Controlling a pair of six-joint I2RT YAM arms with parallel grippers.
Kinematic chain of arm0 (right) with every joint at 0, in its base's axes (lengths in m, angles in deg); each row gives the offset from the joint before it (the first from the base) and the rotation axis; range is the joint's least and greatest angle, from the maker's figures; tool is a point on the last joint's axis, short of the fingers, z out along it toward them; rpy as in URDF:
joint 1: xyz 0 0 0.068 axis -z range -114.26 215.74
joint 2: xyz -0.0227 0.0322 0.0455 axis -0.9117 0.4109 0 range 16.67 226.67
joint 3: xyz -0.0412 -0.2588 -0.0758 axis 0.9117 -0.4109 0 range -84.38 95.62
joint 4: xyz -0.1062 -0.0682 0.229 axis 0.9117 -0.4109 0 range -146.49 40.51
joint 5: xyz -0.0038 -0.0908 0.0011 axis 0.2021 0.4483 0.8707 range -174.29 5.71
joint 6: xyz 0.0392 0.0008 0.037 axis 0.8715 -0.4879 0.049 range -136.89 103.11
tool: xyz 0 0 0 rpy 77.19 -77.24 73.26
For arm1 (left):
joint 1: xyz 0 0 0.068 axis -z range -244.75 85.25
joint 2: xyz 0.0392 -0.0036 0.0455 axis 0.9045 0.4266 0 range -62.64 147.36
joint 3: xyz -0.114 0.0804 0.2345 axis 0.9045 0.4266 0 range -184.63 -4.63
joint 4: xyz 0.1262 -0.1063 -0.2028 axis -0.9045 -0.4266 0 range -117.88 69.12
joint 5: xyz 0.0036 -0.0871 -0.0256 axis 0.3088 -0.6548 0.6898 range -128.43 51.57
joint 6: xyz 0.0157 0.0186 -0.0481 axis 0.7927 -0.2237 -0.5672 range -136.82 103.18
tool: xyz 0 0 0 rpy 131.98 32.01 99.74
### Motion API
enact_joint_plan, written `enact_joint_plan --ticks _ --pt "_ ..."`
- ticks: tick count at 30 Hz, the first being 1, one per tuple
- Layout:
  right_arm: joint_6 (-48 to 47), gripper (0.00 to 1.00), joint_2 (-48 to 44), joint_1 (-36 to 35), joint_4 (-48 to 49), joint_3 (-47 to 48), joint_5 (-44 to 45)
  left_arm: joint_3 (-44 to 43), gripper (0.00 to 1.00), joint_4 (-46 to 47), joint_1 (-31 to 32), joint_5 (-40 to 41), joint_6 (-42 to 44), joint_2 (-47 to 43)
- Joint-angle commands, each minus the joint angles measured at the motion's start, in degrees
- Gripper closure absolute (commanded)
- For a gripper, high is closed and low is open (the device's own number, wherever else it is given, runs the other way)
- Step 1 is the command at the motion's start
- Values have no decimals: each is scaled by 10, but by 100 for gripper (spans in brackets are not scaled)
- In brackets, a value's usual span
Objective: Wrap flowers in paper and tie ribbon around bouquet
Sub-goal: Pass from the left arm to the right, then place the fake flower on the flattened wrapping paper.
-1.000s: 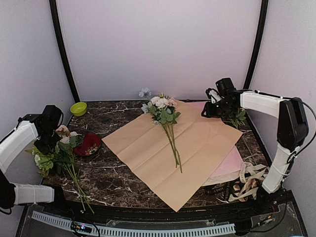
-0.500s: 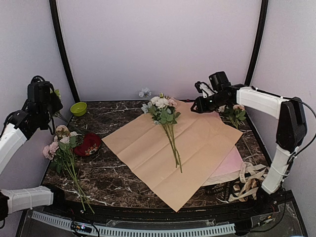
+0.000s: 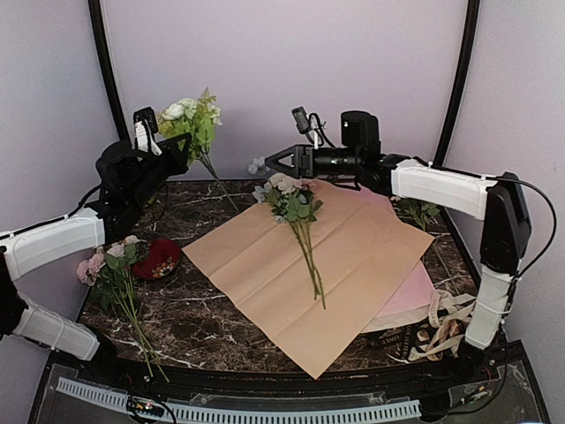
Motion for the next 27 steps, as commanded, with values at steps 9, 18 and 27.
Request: enact_joint_plan --ticks 9,18,27 --pt "96 30 159 -51 83 133 -6 -4 100 245 60 -93 -69 98" --pt "74 100 148 -48 51 113 1 -6 100 221 61 -107 -83 111" --pt "-6 100 60 -48 -129 39 400 -110 16 -236 61 -15 13 142"
